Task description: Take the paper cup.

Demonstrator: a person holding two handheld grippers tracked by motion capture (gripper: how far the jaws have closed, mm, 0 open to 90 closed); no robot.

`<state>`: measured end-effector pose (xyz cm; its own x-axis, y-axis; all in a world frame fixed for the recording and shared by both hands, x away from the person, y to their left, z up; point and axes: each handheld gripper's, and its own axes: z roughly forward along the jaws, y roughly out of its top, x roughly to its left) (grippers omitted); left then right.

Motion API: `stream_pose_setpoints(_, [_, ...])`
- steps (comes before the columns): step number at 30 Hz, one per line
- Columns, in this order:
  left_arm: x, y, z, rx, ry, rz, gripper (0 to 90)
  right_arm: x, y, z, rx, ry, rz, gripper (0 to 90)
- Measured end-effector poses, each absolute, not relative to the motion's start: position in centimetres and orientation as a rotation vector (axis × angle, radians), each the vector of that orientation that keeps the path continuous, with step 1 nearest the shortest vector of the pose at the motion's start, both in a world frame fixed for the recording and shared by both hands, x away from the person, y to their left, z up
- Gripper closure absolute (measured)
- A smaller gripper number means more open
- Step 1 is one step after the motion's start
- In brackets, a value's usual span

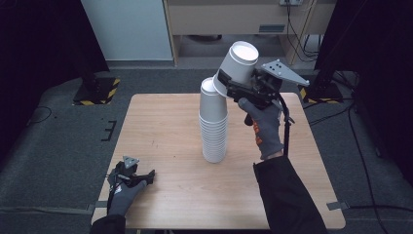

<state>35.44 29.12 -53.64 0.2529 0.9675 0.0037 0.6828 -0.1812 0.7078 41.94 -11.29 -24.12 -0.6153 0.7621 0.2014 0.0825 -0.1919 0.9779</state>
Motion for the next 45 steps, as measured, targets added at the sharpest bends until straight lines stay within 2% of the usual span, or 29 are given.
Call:
stream_pose_setpoints(8, [35.4,29.1,-53.6,1.939,1.495,0.625,4.8,41.1,-12.9,-23.9,0.992,1.574,1.848,15.4])
stream_pose_setpoints(20, [35.4,29.1,-53.6,1.940,1.495,0.625,4.7,39.2,-16.8,-25.5,1.051,1.544,1.809,15.4])
stream_pose_setpoints(37, [35.5,29.1,-53.7,1.948,1.490,0.617,2.7,37.0,-20.6,-30.7,1.156,1.561,1.782,15.4])
stream_pose_setpoints(45, [35.4,29.2,-53.6,1.934,1.498,0.624,4.9,36.2,-21.5,-33.4,1.198,1.590,1.769,15.4])
